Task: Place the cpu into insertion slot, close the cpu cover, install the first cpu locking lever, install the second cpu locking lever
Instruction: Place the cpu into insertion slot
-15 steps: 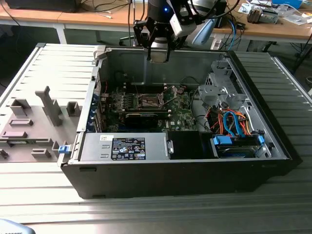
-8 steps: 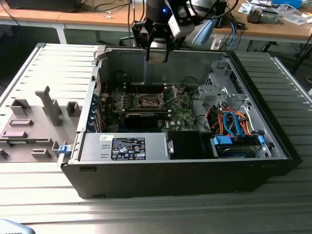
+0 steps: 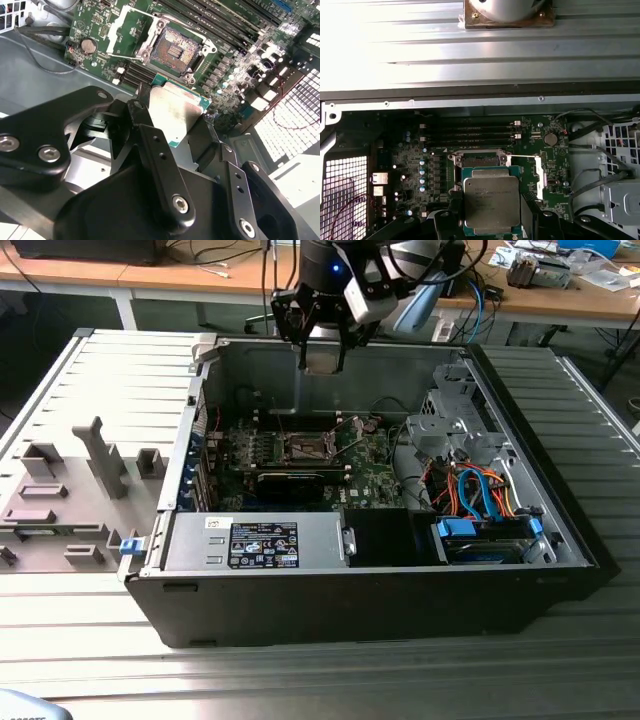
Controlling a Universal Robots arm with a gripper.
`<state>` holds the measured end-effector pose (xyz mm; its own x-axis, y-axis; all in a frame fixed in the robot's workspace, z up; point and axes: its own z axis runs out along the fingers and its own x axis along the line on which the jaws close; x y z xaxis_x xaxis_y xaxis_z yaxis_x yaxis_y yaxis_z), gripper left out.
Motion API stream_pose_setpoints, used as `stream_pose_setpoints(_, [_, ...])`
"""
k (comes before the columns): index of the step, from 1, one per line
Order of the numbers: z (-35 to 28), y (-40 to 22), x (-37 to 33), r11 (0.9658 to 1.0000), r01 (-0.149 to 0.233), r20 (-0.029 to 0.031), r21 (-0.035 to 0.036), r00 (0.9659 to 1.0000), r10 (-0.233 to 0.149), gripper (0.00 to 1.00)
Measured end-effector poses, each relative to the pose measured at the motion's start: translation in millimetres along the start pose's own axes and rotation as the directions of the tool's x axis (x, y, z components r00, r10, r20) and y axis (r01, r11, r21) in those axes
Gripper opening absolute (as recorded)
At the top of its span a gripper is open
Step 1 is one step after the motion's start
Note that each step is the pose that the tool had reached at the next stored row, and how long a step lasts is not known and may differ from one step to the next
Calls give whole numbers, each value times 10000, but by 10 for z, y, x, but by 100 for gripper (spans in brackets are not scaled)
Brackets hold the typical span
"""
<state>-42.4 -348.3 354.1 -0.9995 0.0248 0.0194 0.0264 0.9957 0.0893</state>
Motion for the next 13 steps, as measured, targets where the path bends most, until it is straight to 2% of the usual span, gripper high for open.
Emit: stream_pose_setpoints(13, [74,-7,-1,10000,0,0,0,10000,0,55])
